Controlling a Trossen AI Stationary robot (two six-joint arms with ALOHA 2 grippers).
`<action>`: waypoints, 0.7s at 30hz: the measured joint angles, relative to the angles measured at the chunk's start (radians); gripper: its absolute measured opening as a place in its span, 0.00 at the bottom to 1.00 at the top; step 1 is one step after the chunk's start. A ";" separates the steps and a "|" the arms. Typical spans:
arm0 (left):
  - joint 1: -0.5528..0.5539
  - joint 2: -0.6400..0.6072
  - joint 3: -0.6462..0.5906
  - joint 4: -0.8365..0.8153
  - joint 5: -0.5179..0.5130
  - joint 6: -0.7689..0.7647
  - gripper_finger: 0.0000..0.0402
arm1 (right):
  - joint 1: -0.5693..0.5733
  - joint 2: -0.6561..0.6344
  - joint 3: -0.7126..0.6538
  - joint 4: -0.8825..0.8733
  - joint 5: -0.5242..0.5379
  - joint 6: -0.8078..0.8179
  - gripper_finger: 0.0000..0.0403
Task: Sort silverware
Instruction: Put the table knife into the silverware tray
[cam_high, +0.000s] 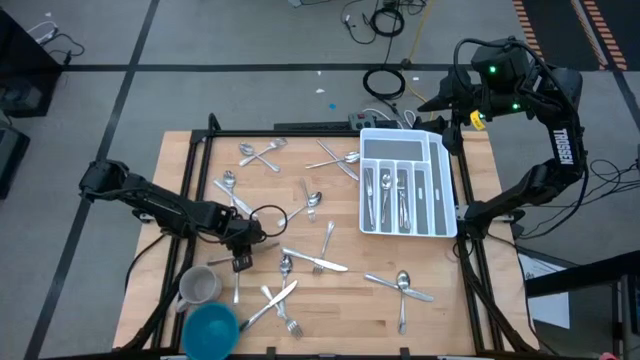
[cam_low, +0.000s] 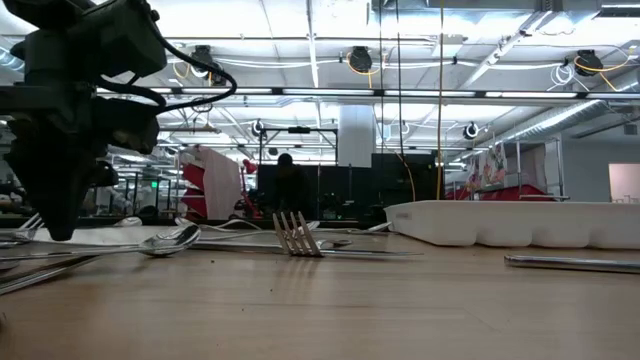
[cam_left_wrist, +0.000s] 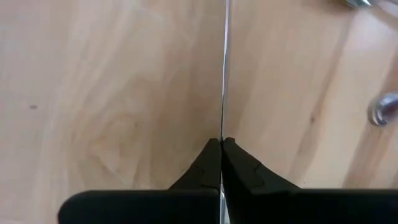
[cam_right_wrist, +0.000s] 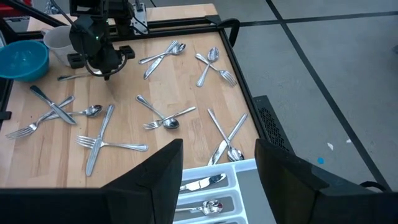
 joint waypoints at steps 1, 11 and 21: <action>0.000 0.000 0.005 -0.005 -0.011 -0.002 0.00 | 0.000 0.000 0.000 0.000 0.000 0.000 0.48; 0.018 0.004 0.114 -0.126 -0.135 -0.002 0.00 | 0.000 0.000 0.000 0.000 0.000 0.000 0.48; 0.024 0.002 0.236 -0.233 -0.179 -0.002 0.00 | 0.000 0.000 0.000 -0.001 0.000 0.000 0.48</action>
